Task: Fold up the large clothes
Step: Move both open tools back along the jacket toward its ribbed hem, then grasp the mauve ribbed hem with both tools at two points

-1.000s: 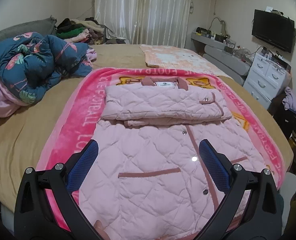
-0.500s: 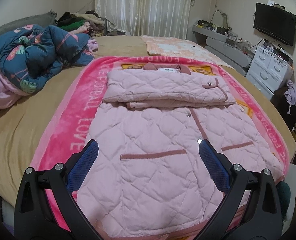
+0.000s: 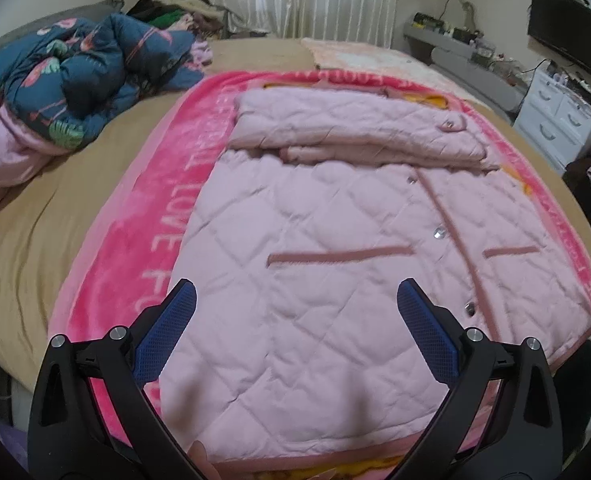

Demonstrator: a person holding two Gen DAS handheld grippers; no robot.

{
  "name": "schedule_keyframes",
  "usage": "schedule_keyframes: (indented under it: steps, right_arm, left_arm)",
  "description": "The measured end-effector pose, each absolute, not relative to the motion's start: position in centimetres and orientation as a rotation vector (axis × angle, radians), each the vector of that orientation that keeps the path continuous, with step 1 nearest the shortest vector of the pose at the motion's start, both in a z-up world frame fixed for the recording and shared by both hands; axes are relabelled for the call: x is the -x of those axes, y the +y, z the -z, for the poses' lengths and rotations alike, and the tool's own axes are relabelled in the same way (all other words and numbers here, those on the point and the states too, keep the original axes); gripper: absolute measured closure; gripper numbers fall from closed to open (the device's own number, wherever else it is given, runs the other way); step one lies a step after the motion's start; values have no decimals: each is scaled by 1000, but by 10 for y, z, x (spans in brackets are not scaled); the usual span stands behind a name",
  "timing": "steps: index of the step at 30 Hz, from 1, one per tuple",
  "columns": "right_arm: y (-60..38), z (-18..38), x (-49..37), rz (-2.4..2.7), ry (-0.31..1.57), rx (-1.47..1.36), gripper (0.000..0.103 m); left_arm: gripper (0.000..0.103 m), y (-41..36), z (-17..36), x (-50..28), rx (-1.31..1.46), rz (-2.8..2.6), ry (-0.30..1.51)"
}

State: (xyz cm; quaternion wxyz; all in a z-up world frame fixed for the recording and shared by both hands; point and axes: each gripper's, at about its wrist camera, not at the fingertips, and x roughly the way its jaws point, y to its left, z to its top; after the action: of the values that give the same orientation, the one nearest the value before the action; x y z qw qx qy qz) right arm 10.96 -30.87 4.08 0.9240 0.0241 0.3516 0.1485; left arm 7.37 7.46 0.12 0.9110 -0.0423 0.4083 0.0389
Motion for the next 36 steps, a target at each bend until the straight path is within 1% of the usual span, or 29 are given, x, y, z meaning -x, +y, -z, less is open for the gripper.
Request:
schedule_keyframes:
  steps: [21, 26, 36]
  right_arm:
    - [-363, 34, -101, -245, 953, -52, 4]
    - [-369, 48, -97, -273, 1019, -60, 4]
    - [-377, 66, -85, -316, 1122, -84, 4]
  left_arm:
    - [9, 127, 50, -58, 137, -189, 998]
    - [9, 142, 65, -51, 202, -182, 1048]
    - [9, 144, 86, -52, 258, -158, 1093]
